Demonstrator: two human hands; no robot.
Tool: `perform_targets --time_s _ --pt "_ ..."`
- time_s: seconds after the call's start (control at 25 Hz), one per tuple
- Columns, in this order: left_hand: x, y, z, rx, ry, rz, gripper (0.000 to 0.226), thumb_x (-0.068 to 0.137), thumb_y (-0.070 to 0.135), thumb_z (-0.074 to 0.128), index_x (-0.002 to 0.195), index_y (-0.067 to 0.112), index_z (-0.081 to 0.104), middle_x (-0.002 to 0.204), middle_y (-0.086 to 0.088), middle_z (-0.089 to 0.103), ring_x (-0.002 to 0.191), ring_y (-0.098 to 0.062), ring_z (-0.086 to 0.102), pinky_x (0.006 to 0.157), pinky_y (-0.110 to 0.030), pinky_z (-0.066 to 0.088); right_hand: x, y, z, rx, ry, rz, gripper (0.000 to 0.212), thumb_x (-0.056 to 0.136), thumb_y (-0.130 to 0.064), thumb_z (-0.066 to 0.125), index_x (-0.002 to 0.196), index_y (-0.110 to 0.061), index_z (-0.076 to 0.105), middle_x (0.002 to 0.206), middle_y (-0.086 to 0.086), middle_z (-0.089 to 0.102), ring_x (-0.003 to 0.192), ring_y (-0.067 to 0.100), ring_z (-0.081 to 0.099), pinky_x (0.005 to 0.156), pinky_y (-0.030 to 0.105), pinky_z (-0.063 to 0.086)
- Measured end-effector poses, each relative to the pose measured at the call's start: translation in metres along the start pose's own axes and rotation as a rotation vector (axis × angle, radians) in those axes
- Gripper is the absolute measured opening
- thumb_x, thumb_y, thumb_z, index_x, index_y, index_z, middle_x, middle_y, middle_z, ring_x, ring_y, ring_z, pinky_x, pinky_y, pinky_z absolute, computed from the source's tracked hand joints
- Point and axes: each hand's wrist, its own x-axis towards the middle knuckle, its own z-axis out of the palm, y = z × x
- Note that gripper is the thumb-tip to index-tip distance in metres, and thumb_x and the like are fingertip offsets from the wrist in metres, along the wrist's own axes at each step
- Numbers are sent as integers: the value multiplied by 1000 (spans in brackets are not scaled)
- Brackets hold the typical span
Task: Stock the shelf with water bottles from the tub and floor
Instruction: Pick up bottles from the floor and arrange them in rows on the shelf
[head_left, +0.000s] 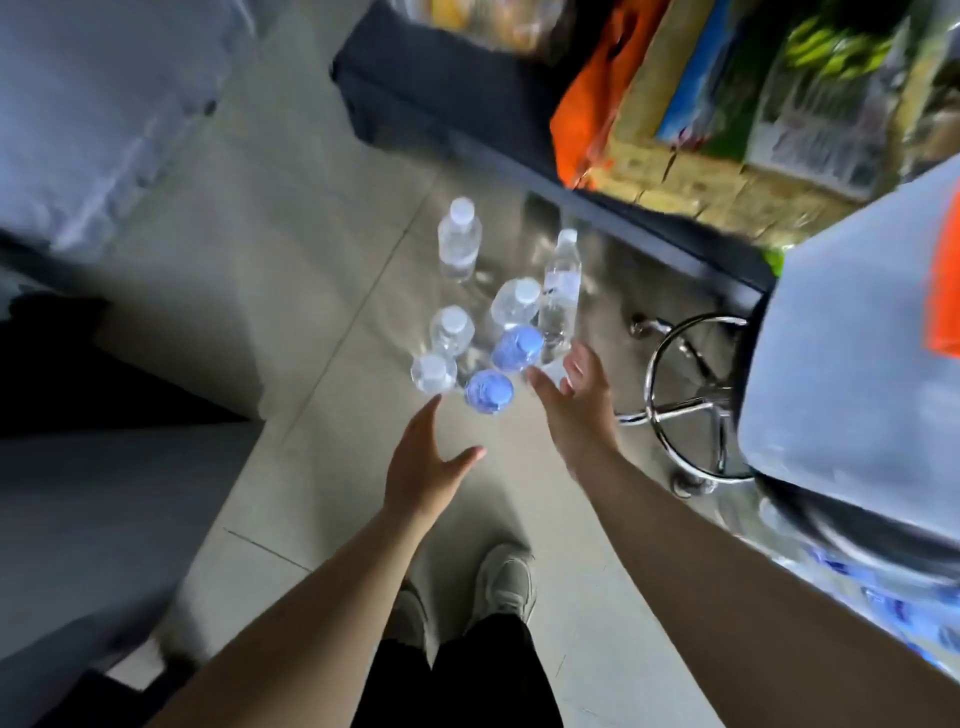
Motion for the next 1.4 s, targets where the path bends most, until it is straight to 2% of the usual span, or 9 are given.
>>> perform_targets --time_s 0.16,0.28,0.48,0.72,0.88,1.0,1.08,1.2,1.4 --pt "61 -26 58 -114 -22 93 76 78 25 74 142 12 34 146 -2 41 134 -15 37 91 -3 19 66 55 24 -26 -30 -18 66 85 -11 66 143 -11 33 146 6 41 133 12 40 105 18 32" --pt "87 -23 82 -164 -35 172 69 76 14 75 136 5 41 137 -7 50 127 -19 45 88 -3 21 101 71 33 -100 -30 -87 57 81 -3 66 134 -6 44 133 5 53 118 11 50 95 10 39" --pt "114 -29 98 -155 -10 232 54 76 10 74 125 3 53 128 -12 55 119 -24 51 89 -8 28 134 85 43 -247 -19 -152 46 78 -12 70 121 -18 55 115 -5 61 108 16 57 100 33 44" --pt "80 -27 66 -291 51 173 38 77 15 73 113 12 60 107 2 64 95 -10 57 80 -5 37 110 72 38 -185 49 -234 36 77 -16 72 112 -15 63 108 -1 65 101 21 60 90 31 48" --pt "29 -12 23 -474 113 51 33 66 39 71 97 42 60 98 16 67 99 -12 64 91 -33 50 56 22 22 -45 132 -243 39 79 -18 72 116 -14 61 110 0 65 97 13 58 87 25 45" --pt "2 24 -24 -529 143 52 32 61 45 70 92 49 62 96 17 70 100 -14 66 92 -43 51 4 -34 10 -1 194 -305 34 80 -21 71 112 -19 60 107 -4 64 96 9 56 87 22 43" --pt "-16 65 -65 -540 158 102 32 58 43 70 90 49 64 93 16 71 97 -13 67 91 -41 52 -36 -82 -6 42 208 -360 30 81 -19 70 108 -26 58 105 -6 63 96 8 56 86 14 40" --pt "-40 136 -132 -532 167 206 27 55 37 71 80 46 67 80 20 71 83 -7 66 83 -30 52 -90 -160 -37 107 195 -394 27 82 -21 69 103 -32 57 103 -10 64 96 6 57 85 14 41" --pt "-107 266 -248 -514 200 405 28 51 42 71 79 39 68 81 11 73 82 -14 67 81 -37 52 -182 -308 -112 208 248 -529 22 84 -21 68 100 -33 59 95 -14 65 87 -9 56 78 7 42"
